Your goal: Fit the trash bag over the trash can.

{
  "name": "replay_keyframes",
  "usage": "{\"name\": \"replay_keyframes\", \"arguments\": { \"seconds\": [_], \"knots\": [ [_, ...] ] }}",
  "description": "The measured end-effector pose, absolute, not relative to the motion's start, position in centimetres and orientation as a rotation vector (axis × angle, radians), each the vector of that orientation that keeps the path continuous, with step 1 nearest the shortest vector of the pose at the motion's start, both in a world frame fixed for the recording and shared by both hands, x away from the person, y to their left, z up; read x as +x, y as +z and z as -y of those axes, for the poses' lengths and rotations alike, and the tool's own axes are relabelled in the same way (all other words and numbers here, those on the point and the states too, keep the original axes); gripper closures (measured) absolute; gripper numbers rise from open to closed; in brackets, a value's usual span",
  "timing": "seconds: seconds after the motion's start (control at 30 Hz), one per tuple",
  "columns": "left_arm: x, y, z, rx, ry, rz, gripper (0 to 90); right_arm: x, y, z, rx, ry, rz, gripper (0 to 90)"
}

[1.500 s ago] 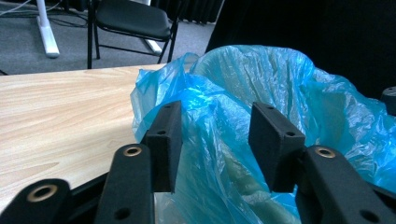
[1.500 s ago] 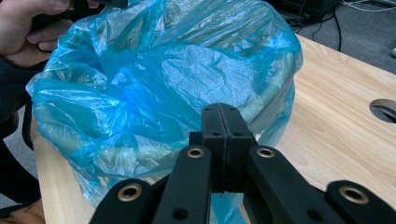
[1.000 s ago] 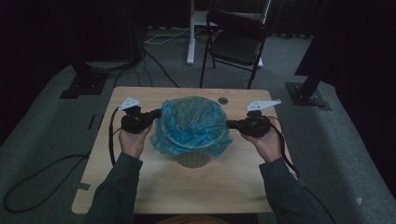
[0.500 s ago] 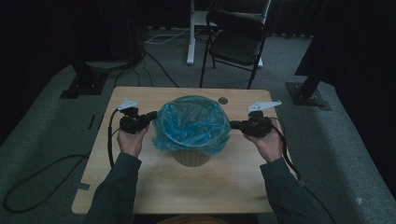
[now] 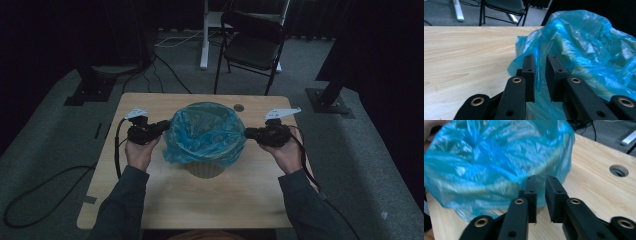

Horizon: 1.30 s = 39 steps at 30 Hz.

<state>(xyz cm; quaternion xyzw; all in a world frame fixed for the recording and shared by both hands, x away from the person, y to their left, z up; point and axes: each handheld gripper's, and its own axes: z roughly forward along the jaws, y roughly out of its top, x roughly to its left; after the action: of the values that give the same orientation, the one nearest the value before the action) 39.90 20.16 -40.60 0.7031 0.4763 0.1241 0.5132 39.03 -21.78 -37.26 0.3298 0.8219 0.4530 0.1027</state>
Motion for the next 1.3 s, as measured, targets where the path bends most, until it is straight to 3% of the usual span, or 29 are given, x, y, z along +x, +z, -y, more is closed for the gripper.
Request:
{"name": "replay_keyframes", "arguments": {
  "seconds": [0.2,0.37,0.4,0.43,0.77,0.93,1.13,1.3],
  "knots": [
    [40.5,-41.0,-19.6,1.71,0.291,-1.148,79.9,40.2,-36.8,21.3,1.007,1.41,-2.365,69.0],
    [40.9,-41.7,-18.8,1.75,0.279,-1.137,83.8,41.4,-37.1,21.5,1.051,1.5,-2.376,80.0],
    [40.9,-41.8,-18.6,1.76,0.274,-1.132,84.7,41.4,-37.1,21.5,1.068,1.49,-2.367,88.0],
    [40.9,-41.9,-18.4,1.767,0.276,-1.128,86.0,41.5,-37.2,21.5,1.072,1.469,-2.366,89.9],
    [40.3,-42.7,-18.2,1.803,0.24,-1.11,87.7,41.7,-38.8,21.6,1.088,1.344,-2.47,90.0],
    [39.8,-42.6,-18.6,1.807,0.262,-1.103,81.8,41.2,-39.1,21.6,1.069,1.308,-2.485,89.5],
    [38.8,-41.6,-20.6,1.734,0.29,-1.134,72.3,40.1,-37.9,22.8,1.061,1.339,-2.423,77.6],
    [37.7,-40.4,-21.4,1.701,0.312,-1.106,67.8,39.2,-37.2,23.1,1.047,1.377,-2.395,75.3]
  ]
}}
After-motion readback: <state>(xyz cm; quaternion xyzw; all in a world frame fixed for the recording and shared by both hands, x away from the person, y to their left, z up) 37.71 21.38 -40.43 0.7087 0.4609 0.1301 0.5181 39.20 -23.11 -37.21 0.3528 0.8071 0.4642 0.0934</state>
